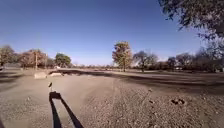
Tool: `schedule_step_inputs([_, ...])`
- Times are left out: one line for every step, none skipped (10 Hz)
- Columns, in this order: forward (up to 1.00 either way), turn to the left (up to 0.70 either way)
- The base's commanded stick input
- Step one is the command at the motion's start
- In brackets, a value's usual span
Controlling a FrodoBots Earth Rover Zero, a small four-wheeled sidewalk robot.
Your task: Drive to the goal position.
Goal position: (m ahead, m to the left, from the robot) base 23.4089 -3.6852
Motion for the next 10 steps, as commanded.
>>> schedule_step_inputs([0.0,0.0])
schedule_step_inputs([0.0,0.0])
schedule_step_inputs([0.06,0.0])
schedule_step_inputs([0.12,0.0])
schedule_step_inputs([0.17,0.0])
schedule_step_inputs([0.23,0.0])
schedule_step_inputs([0.29,0.0])
schedule_step_inputs([0.35,0.0])
schedule_step_inputs([0.41,0.0])
schedule_step_inputs([0.46,0.0])
